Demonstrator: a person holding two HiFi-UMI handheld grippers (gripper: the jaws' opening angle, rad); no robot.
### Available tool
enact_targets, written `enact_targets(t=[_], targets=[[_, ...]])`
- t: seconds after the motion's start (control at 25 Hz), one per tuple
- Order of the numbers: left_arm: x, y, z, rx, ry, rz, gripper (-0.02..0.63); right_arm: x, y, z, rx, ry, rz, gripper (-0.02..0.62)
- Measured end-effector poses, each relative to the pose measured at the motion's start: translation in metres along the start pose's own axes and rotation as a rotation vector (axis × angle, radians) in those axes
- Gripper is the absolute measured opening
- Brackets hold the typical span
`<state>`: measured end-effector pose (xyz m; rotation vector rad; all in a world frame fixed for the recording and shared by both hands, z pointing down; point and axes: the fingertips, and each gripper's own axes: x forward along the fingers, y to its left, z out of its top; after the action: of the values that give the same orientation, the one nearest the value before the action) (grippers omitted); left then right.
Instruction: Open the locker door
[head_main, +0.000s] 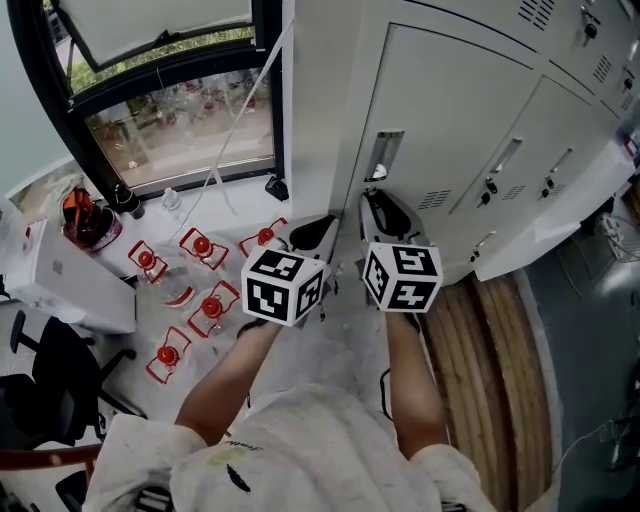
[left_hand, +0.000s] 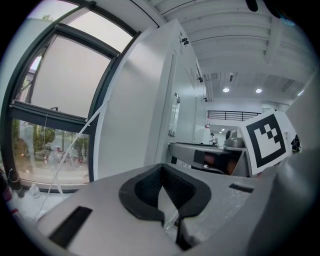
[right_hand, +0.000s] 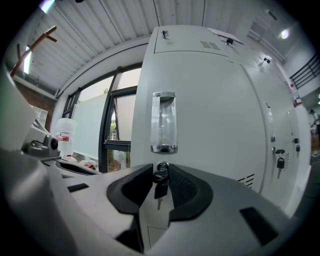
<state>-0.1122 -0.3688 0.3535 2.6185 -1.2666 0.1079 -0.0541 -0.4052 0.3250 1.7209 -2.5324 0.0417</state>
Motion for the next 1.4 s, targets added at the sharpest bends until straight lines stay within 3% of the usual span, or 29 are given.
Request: enact_targets(t=[0.64, 1.4], targets=[[-0.008, -0.024, -0.015, -0.039, 0.006, -0.015, 0.005, -0.036, -0.004, -0.002, -0.023, -0.028, 0.022, 0.097], [-0.005, -0.059, -0.019, -0.072, -0.007, -0.067, 0.005, -0.085, -0.021, -0.006, 0.026, -0.028, 0.060, 0.100]])
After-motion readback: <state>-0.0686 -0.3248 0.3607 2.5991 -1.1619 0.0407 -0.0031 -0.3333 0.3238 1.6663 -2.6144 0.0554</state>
